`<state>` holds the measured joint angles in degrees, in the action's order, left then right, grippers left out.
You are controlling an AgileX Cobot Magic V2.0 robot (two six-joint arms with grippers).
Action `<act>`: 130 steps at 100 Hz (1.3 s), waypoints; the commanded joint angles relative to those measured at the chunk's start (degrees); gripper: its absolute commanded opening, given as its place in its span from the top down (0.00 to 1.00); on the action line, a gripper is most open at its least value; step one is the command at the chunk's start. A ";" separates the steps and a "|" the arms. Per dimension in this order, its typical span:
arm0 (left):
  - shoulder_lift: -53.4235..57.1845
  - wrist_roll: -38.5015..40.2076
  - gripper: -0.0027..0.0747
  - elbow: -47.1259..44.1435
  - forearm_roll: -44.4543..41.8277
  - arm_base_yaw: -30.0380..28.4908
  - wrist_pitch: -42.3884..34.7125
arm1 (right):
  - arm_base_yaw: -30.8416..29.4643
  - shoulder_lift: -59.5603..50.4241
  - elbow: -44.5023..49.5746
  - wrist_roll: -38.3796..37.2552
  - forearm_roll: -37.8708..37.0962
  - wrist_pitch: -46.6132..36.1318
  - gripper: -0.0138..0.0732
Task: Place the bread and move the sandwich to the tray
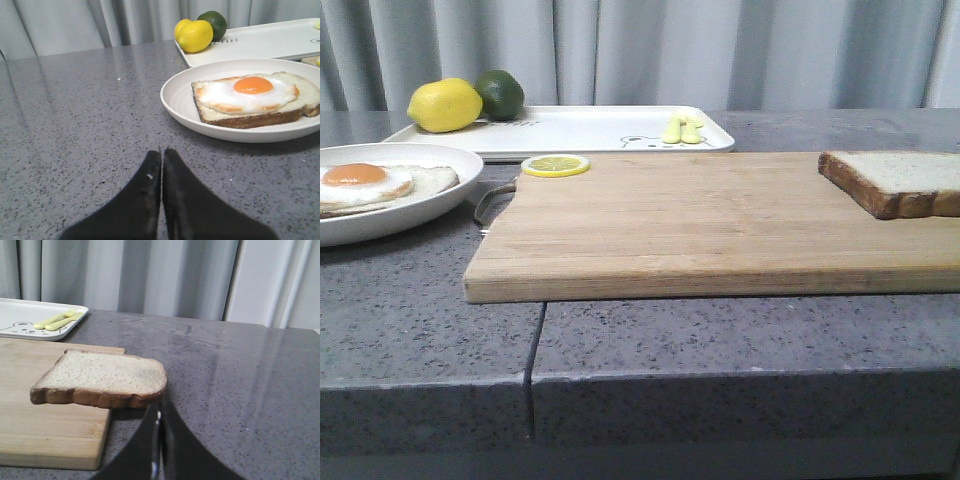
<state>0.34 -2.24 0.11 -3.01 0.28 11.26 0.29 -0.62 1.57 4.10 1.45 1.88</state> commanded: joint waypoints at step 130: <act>-20.60 0.45 0.99 33.65 25.08 -0.15 21.08 | -0.12 15.92 -28.47 0.00 4.03 23.60 0.92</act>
<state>-14.62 -2.24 27.29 20.63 0.28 30.58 0.29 11.10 -21.68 4.10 4.11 27.03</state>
